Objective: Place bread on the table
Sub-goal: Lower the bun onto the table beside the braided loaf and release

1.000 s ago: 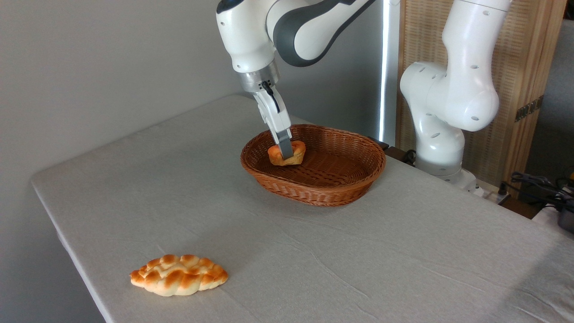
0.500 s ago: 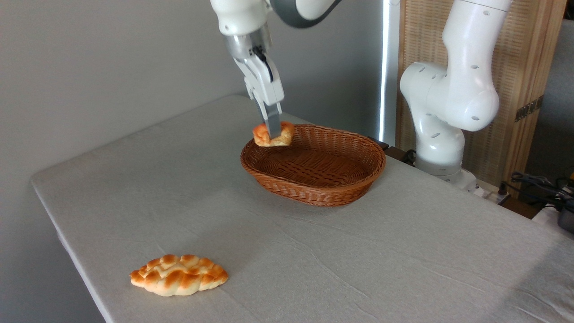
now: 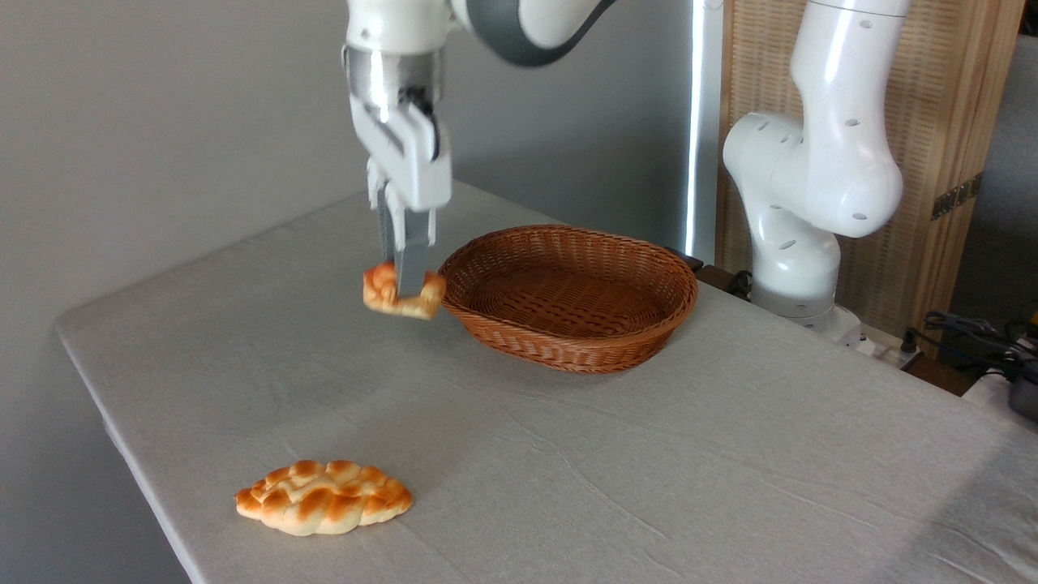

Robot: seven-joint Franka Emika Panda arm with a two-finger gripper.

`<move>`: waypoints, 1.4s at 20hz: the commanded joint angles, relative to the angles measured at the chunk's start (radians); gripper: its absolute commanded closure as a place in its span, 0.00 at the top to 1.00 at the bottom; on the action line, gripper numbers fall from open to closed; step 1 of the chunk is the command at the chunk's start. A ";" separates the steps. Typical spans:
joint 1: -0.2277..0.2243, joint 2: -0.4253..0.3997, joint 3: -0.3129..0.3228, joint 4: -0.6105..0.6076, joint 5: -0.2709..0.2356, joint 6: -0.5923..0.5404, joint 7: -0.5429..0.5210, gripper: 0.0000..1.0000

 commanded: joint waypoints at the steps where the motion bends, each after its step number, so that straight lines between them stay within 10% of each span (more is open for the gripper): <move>1: -0.025 0.107 -0.005 0.026 0.089 0.042 0.017 1.00; 20: -0.039 0.141 0.007 0.030 0.111 0.108 0.007 1.00; 28: -0.024 0.142 0.033 0.252 0.097 -0.056 -0.157 1.00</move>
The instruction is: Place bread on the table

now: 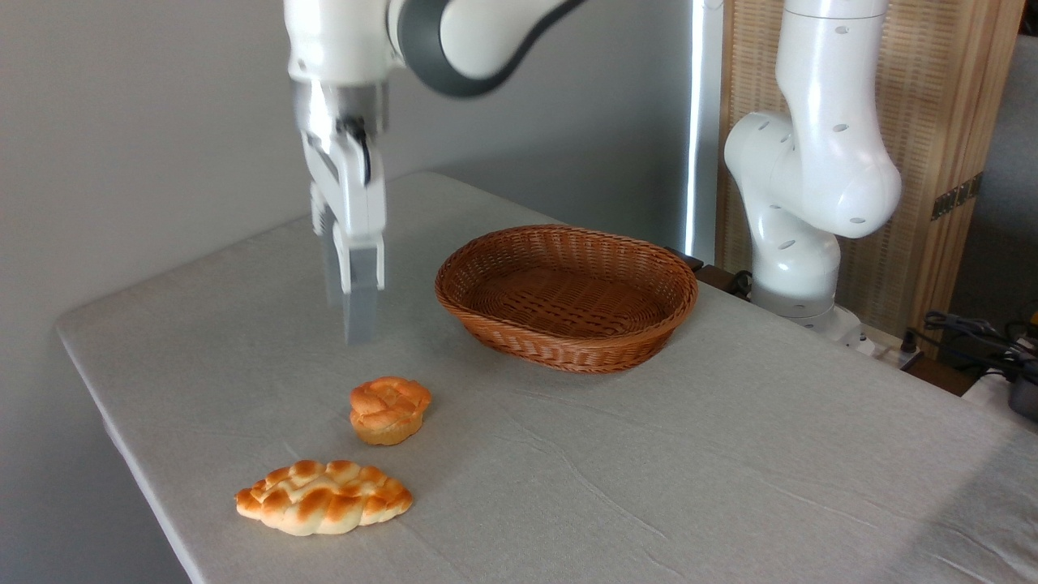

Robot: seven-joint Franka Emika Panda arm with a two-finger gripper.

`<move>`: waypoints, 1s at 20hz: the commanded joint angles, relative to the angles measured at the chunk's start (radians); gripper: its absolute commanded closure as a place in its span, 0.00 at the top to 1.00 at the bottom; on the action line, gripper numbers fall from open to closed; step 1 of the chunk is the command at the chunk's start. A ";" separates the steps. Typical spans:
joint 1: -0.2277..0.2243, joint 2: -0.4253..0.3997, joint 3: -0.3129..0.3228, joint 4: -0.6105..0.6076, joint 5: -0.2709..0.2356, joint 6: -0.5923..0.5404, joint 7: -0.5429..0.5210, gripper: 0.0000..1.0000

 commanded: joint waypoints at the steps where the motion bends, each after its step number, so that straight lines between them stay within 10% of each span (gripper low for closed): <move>1: -0.001 0.007 0.042 0.136 0.001 -0.149 -0.119 1.00; 11: -0.001 0.030 0.131 0.321 -0.046 -0.476 -0.123 1.00; 20: 0.108 0.042 0.062 0.355 -0.056 -0.541 -0.122 1.00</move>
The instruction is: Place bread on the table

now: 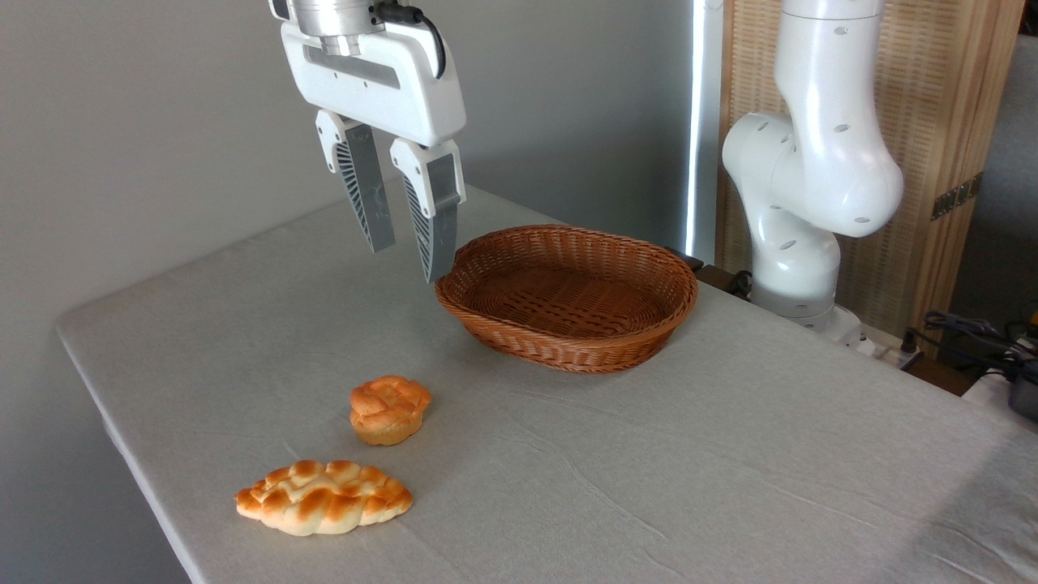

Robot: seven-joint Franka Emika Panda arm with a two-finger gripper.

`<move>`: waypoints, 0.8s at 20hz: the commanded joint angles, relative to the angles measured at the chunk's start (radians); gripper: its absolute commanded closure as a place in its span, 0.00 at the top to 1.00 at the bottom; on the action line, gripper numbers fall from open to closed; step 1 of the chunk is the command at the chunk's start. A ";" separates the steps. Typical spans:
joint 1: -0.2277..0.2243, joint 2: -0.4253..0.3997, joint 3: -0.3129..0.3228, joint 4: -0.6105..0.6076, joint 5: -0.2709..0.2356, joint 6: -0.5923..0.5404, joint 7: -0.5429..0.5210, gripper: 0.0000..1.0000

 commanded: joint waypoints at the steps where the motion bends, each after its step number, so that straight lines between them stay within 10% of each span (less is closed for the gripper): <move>1: 0.064 0.017 -0.062 0.034 -0.011 -0.038 -0.011 1.00; 16: 0.143 0.017 -0.140 0.034 -0.005 -0.037 -0.011 1.00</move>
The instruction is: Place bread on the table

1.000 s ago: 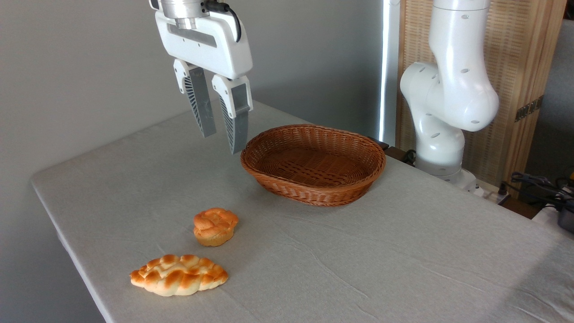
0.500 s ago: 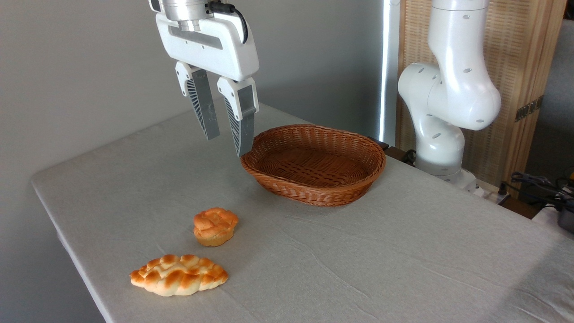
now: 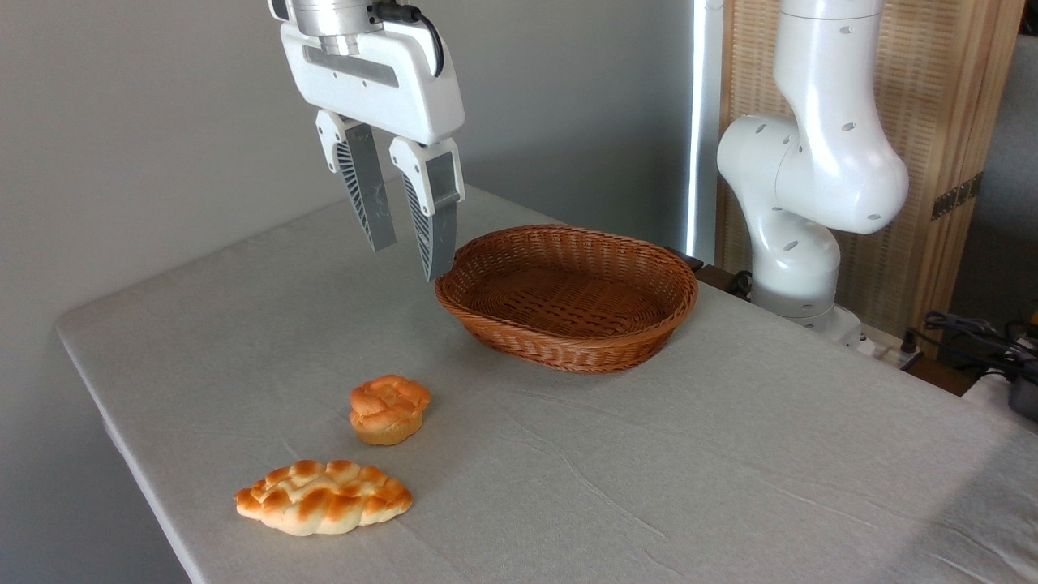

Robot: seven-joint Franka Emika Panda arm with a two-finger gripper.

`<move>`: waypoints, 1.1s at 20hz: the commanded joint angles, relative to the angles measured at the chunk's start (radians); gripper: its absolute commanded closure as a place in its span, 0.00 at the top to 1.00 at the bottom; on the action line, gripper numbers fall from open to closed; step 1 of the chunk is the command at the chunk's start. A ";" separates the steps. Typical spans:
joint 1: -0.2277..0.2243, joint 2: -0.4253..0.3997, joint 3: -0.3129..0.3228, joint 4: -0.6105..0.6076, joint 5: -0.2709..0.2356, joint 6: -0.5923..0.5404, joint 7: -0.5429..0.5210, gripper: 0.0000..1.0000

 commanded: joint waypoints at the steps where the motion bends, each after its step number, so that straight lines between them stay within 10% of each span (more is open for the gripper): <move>1: 0.019 0.016 -0.010 0.033 -0.003 -0.032 -0.012 1.00; 22: 0.010 0.022 0.041 0.033 -0.002 -0.017 -0.014 1.00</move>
